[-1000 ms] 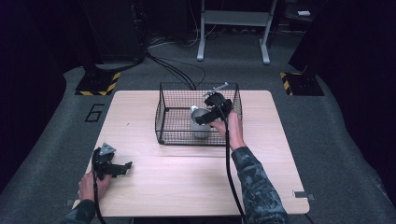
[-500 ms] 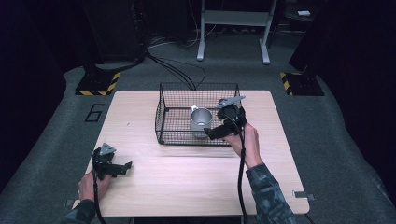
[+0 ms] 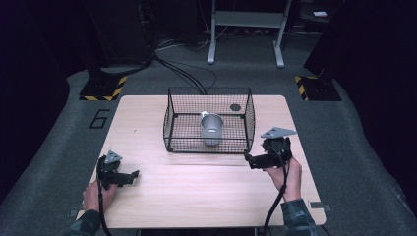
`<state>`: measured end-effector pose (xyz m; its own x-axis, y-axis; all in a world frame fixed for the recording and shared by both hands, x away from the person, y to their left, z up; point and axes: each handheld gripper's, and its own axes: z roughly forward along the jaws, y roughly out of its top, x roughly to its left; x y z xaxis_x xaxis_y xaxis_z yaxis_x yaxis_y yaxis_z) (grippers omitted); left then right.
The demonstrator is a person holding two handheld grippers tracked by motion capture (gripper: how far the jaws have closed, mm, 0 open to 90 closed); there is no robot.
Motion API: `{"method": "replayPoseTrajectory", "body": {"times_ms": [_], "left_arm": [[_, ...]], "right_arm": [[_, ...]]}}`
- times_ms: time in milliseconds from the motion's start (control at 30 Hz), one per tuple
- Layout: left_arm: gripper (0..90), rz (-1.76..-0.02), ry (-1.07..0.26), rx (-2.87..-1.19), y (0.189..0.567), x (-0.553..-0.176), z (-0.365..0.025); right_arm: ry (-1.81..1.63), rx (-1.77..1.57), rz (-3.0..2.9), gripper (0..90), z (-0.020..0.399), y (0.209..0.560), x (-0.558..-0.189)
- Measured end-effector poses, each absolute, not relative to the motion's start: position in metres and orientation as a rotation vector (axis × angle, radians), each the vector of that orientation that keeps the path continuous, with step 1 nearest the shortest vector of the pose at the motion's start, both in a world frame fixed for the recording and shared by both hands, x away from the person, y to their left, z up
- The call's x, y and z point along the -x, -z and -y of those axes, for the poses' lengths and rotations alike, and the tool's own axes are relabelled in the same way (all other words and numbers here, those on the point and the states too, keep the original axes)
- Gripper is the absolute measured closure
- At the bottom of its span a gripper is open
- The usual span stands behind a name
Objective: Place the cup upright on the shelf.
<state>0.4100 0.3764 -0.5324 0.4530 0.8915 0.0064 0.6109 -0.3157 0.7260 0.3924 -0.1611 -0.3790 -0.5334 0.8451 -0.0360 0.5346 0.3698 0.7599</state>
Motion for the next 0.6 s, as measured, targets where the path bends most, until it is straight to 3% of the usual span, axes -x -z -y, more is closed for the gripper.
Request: {"method": "replayPoseTrajectory", "body": {"times_ms": [367,600], "left_arm": [[0.0,-1.247,-0.547,-2.048,0.532,-0.410,-0.377],[0.0,-1.247,-0.547,-2.047,0.532,-0.410,-0.377]], "right_arm": [[-0.915,-1.472,-2.088,0.0,0.233,0.461,-0.364],[-0.858,-1.576,-2.045,0.0,0.256,0.505,-0.360]]}}
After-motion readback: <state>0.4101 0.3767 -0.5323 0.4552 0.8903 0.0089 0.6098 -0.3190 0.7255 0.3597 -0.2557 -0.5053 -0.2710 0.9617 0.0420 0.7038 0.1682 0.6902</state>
